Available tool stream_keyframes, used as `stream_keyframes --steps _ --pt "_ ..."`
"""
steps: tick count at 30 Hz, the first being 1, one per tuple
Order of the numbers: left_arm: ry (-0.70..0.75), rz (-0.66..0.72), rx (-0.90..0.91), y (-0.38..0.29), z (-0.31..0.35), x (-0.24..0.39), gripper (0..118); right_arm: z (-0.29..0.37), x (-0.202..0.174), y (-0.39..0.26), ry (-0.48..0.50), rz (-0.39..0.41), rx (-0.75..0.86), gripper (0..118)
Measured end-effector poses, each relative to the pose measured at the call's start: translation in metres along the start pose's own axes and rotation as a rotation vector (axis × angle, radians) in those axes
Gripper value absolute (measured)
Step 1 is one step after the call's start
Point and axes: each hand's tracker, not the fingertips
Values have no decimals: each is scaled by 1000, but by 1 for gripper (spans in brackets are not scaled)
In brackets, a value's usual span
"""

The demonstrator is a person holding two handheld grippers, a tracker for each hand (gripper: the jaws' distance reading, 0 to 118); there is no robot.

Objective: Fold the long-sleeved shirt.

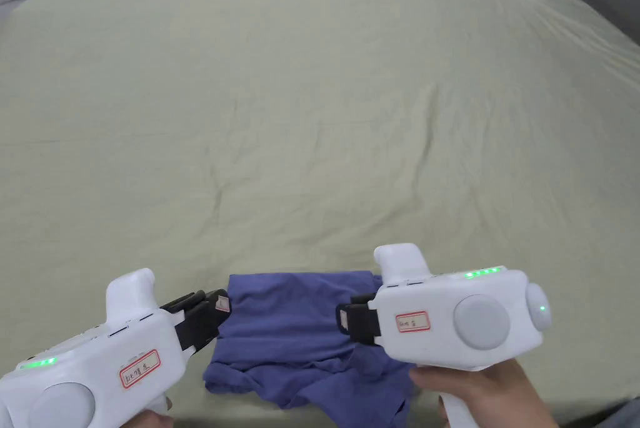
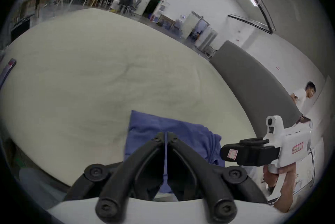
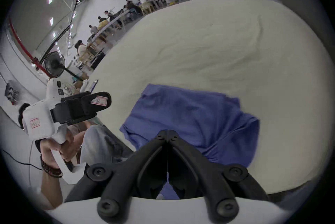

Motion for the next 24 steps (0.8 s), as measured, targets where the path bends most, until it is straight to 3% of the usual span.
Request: stream_keyframes --steps 4,9,12,13,14,15,16,24 --pt "-3 30 -12 -6 -3 -5 1 -19 10 -11 -27 -25 -56 3" --pt "-16 27 -45 -7 -14 -5 1 -27 50 -26 -90 -118 -93 3" --pt "-15 49 -75 -6 -23 -8 4 -31 70 -35 -147 -124 -86 3" --pt "0 56 -77 -6 -27 -10 14 -29 77 -37 -103 -158 -66 3" --pt "13 65 -73 -6 -29 -12 38 -27 80 -37 -49 -215 -58 3" --pt "24 75 -75 -5 -31 -14 97 -27 81 -38 -60 -223 -64 3" --pt "28 93 -95 -5 -34 -17 118 -28 81 -37 -63 -204 -65 3" --pt "-47 294 -156 2 -65 -66 118 -33 75 -36 -63 -181 -72 3"
